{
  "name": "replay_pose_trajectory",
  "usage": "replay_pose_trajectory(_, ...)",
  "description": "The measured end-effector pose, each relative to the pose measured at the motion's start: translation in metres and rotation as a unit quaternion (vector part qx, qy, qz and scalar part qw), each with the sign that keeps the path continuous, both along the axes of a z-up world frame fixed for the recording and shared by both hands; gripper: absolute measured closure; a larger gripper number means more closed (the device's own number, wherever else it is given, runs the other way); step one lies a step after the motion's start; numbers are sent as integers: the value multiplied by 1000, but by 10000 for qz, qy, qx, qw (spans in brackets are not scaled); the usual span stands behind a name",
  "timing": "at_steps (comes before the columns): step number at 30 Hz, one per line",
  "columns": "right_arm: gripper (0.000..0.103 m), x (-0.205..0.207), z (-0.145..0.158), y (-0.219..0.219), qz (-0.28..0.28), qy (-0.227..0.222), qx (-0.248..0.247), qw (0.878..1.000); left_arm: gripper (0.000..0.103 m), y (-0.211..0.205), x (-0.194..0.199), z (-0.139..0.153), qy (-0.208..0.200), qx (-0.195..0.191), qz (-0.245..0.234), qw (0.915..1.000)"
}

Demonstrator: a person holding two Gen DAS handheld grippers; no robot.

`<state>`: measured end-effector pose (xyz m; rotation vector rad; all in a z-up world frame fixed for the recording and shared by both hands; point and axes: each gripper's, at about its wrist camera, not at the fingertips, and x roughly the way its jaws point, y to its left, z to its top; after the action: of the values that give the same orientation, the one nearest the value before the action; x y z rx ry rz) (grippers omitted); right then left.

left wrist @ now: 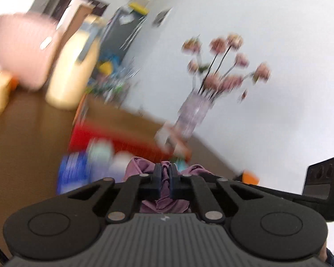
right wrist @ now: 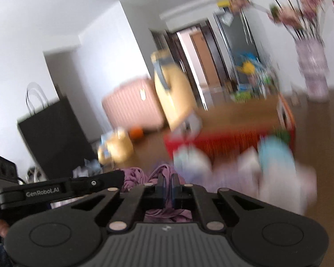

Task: Organize soft objects
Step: 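Carry the scrunchie into the cardboard box and open both grippers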

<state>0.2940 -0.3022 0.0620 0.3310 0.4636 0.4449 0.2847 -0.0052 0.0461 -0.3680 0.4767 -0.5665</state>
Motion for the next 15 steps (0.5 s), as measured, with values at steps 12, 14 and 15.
replay_pose_trajectory(12, 99, 339, 35, 15, -359, 998, -626, 9924, 96, -61, 302, 84, -62, 1273, 28, 9918)
replay_pose_trajectory(14, 98, 381, 9, 18, -519, 1367, -609, 9874, 96, -73, 352, 64, 268, 1610, 131, 9865)
replay_pose_trajectory(15, 98, 401, -6, 20, -558, 1540, -631, 9845, 95, -80, 374, 52, 409, 1789, 138, 9829)
